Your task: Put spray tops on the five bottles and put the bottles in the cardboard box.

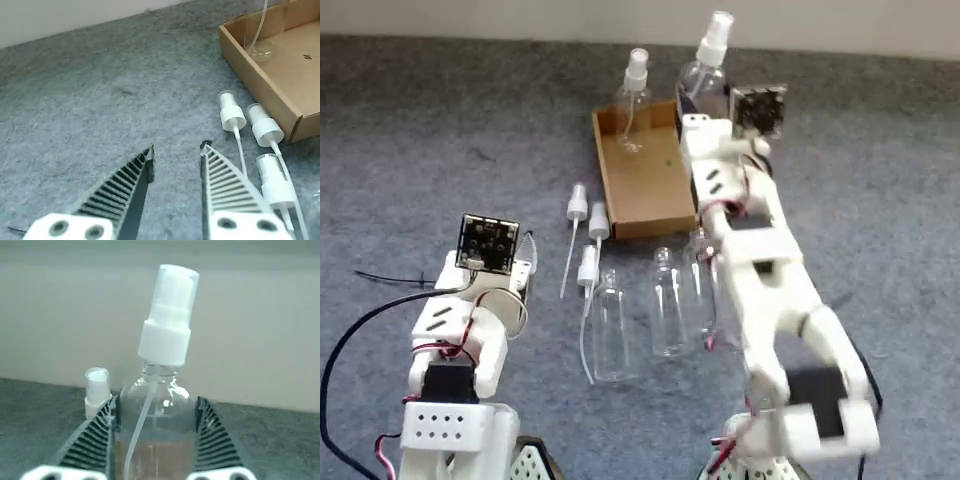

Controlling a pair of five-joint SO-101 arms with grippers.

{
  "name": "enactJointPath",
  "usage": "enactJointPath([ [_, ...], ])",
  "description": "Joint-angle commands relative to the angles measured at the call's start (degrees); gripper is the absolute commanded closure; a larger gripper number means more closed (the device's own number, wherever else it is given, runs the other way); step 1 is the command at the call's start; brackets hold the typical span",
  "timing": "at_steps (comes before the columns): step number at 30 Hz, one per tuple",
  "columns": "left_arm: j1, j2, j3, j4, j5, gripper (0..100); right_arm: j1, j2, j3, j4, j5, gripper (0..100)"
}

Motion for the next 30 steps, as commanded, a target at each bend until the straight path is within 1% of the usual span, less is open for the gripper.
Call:
enactJointPath([
  [1,-0.92,-0.75,0.66,-3.96,-0.09,86,1.01,11.74,-15.69,-2.07,0.62,99.5],
  [6,-0.92,-0.75,0.92,-4.40,-0.09,86,1.45,26.51,-30.46,-2.07,0.62,99.5],
  [12,-0.92,-0.66,0.92,-4.40,-0.09,86,3.03,37.67,-40.48,-2.24,0.53,99.5],
  [17,-0.92,-0.57,0.92,-4.40,-0.09,86,3.21,41.71,-42.51,-2.42,0.35,99.5],
  [30,-0.92,-0.57,0.92,-4.40,-0.09,86,3.21,42.24,-42.42,-2.68,0.35,99.5],
])
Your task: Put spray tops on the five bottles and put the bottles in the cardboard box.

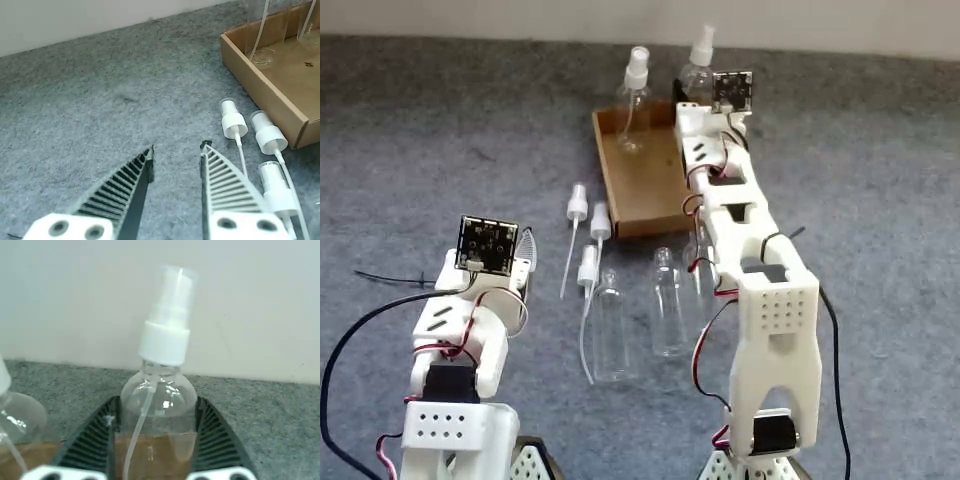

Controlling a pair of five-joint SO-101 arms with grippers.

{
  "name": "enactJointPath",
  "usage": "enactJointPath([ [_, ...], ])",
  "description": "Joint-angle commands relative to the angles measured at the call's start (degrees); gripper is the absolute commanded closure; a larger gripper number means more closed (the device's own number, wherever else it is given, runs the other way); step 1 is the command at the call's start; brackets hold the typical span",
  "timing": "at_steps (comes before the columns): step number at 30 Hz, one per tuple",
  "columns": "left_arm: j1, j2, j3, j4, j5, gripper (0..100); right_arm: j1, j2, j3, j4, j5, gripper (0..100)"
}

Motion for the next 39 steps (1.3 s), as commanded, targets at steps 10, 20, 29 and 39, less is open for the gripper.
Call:
enactJointPath([
  [10,-0.84,-0.40,-0.31,-1.23,-0.09,86,0.75,-1.19,3.21,-11.21,0.70,99.5],
  [20,-0.84,-0.40,-0.31,-1.23,-0.09,86,0.66,-1.27,3.47,-11.12,0.70,99.1],
  [29,-0.84,-0.40,-0.22,-1.23,-0.09,86,0.66,-1.01,3.65,-10.95,0.70,88.9],
  [39,-0.84,-0.40,-0.22,-1.23,-0.09,86,0.40,-1.10,3.56,-6.99,0.79,88.5],
])
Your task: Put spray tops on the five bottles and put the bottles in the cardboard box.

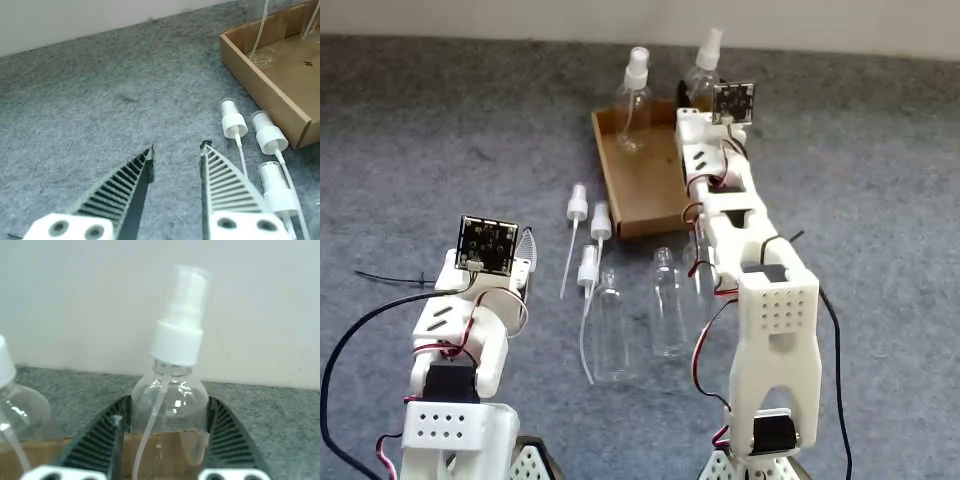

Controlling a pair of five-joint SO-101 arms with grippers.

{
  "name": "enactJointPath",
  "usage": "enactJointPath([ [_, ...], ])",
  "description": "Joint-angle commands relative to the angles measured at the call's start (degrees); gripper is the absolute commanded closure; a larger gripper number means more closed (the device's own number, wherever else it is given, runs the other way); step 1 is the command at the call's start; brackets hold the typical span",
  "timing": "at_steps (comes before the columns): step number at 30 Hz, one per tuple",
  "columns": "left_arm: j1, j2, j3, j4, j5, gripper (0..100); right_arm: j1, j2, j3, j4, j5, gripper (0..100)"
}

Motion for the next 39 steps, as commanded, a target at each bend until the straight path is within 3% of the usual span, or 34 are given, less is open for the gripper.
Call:
enactJointPath([
  [1,-0.84,-0.40,-0.22,-1.23,-0.09,86,0.40,-1.19,-0.57,0.13,0.79,88.5],
  [9,-0.84,-0.40,-0.22,-1.23,-0.09,86,0.40,-1.01,-0.57,0.40,0.79,88.2],
  [16,-0.84,-0.40,-0.22,-1.23,-0.09,86,0.40,-1.01,-0.48,0.48,0.79,74.9],
  [26,-0.84,-0.40,-0.22,-1.23,-0.09,86,0.40,-1.54,-1.01,0.57,0.79,74.9],
  [32,-0.84,-0.40,-0.22,-1.23,-0.09,86,-0.57,-1.54,-0.84,0.57,9.05,74.9],
  [39,-0.84,-0.40,-0.22,-1.23,-0.09,86,-0.75,-1.54,-1.10,0.66,9.23,74.9],
])
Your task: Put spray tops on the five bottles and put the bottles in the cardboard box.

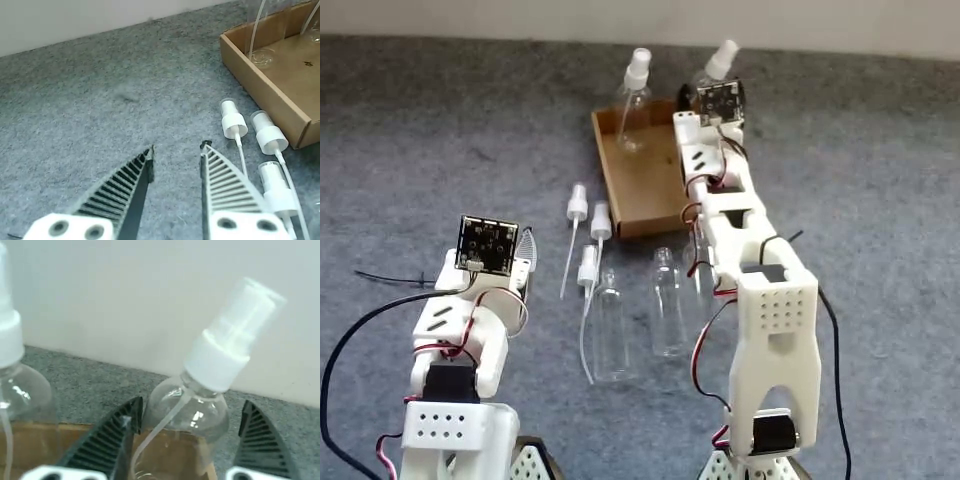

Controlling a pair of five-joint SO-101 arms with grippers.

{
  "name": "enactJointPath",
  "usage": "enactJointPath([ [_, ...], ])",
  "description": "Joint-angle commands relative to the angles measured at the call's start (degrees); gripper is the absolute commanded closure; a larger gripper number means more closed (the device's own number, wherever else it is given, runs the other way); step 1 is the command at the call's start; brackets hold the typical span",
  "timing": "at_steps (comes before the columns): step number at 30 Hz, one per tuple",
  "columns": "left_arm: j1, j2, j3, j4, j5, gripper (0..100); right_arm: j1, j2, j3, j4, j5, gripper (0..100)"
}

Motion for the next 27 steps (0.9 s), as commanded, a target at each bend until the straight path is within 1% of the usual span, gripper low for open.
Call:
enactJointPath([
  [1,-0.84,-0.40,-0.22,-1.23,-0.09,86,-0.40,-1.54,-1.10,0.40,0.79,74.9],
  [3,-0.84,-0.40,-0.22,-1.23,-0.09,86,-0.31,-1.63,-1.10,1.71,0.79,74.9],
  [7,-0.84,-0.40,-0.22,-1.23,-0.09,86,-0.04,-2.59,-3.12,7.96,0.70,74.9],
  [11,-0.84,-0.40,-0.22,-1.23,-0.09,86,0.04,-4.62,-5.23,9.01,0.70,74.9],
  [15,-0.84,-0.40,-0.22,-1.23,-0.09,86,0.13,-5.93,-5.58,12.88,0.70,74.9],
  [27,-0.84,-0.31,-0.22,-1.23,-0.09,86,0.31,-9.98,-5.58,13.67,0.70,74.9],
])
